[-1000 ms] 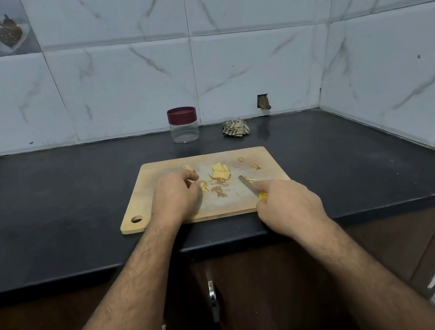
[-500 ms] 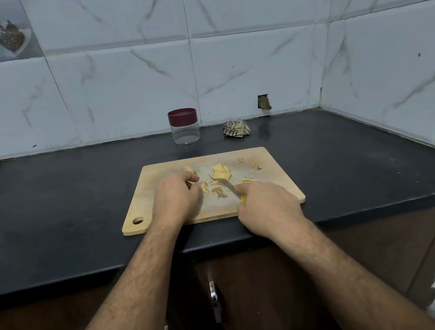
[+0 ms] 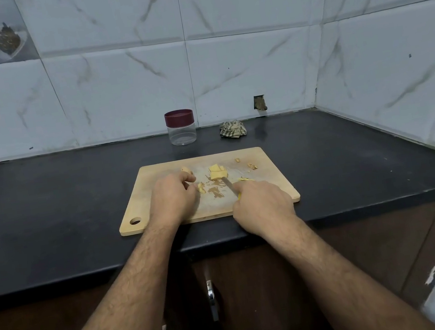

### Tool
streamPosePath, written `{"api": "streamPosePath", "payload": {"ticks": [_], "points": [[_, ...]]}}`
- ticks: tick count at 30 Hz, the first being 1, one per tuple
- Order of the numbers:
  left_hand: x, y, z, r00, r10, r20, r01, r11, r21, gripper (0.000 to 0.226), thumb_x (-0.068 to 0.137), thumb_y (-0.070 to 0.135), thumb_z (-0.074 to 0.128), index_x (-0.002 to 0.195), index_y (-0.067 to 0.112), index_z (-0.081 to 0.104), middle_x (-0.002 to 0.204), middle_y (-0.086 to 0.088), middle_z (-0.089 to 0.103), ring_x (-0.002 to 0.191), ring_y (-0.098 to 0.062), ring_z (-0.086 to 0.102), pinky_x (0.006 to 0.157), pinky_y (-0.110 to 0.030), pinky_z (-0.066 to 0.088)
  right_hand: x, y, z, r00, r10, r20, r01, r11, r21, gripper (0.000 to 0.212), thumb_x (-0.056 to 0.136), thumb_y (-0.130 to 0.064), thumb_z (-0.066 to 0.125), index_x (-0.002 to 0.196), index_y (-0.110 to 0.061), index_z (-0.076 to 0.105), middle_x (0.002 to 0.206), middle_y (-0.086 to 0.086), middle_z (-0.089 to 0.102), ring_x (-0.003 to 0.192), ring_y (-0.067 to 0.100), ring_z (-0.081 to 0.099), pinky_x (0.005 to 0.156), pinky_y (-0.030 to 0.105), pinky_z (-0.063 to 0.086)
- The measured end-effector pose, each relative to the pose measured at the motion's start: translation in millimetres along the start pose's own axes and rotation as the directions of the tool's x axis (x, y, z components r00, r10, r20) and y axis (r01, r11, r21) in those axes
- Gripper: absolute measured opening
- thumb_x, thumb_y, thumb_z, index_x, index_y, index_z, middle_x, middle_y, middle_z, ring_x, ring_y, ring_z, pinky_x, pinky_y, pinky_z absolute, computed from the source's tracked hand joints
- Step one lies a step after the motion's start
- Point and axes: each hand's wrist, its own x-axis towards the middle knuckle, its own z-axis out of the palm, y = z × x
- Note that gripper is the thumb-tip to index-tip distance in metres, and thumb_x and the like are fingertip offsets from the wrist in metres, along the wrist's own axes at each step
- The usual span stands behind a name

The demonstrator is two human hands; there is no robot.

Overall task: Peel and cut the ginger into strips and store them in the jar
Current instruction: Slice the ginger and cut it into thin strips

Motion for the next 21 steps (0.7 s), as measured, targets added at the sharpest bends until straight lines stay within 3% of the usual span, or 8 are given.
{"api": "streamPosePath", "payload": {"ticks": [3, 12, 15, 21], "points": [[0.8, -0.6, 0.0, 1.000, 0.000, 0.008, 0.000, 1.000, 0.005, 0.025, 0.093, 0.025, 0.061, 0.116, 0.020, 0.070, 0.104, 0.002, 0.071, 0.086, -0.010, 0.053, 0.079, -0.023, 0.042, -4.3, 8.0, -0.8, 0.999, 0.028, -0.019, -0.028, 1.000, 0.001, 0.047, 0.089, -0.014, 0.044, 0.133, -0.030, 0.054, 0.117, 0.001, 0.062, 0.100, 0.024, 0.055, 0.068, 0.031, 0.035], [3.0, 0.4, 0.3, 0.999, -0.005, 0.038, 0.003, 0.998, 0.059, 0.028, 0.094, 0.027, 0.059, 0.118, 0.020, 0.071, 0.121, 0.001, 0.069, 0.111, -0.017, 0.060, 0.092, -0.027, 0.045, -12.0, 5.2, -4.0, 0.999, -0.035, -0.014, 0.035, 0.999, 0.016, 0.055, 0.092, -0.016, 0.043, 0.144, -0.035, 0.044, 0.132, -0.001, 0.059, 0.119, 0.024, 0.053, 0.079, 0.033, 0.041], [3.2, 2.3, -0.4, 0.998, -0.004, 0.062, 0.000, 0.997, 0.071, 0.023, 0.093, 0.023, 0.059, 0.110, 0.021, 0.075, 0.119, 0.003, 0.070, 0.107, -0.014, 0.062, 0.086, -0.024, 0.046, -9.9, -4.6, -7.5, 0.996, -0.094, 0.006, 0.094, 0.995, 0.019, 0.061, 0.093, -0.015, 0.043, 0.150, -0.038, 0.036, 0.139, -0.002, 0.055, 0.125, 0.024, 0.050, 0.091, 0.034, 0.044], [3.7, 0.9, 0.6, 0.998, 0.004, 0.060, -0.009, 0.996, 0.084, 0.018, 0.088, 0.023, 0.064, 0.098, 0.024, 0.078, 0.106, 0.004, 0.074, 0.089, -0.011, 0.061, 0.073, -0.024, 0.044, 1.9, -19.9, -2.1, 0.989, -0.137, 0.047, 0.137, 0.991, -0.004, 0.052, 0.093, -0.015, 0.045, 0.142, -0.032, 0.047, 0.134, -0.001, 0.058, 0.121, 0.024, 0.052, 0.086, 0.033, 0.041]]}}
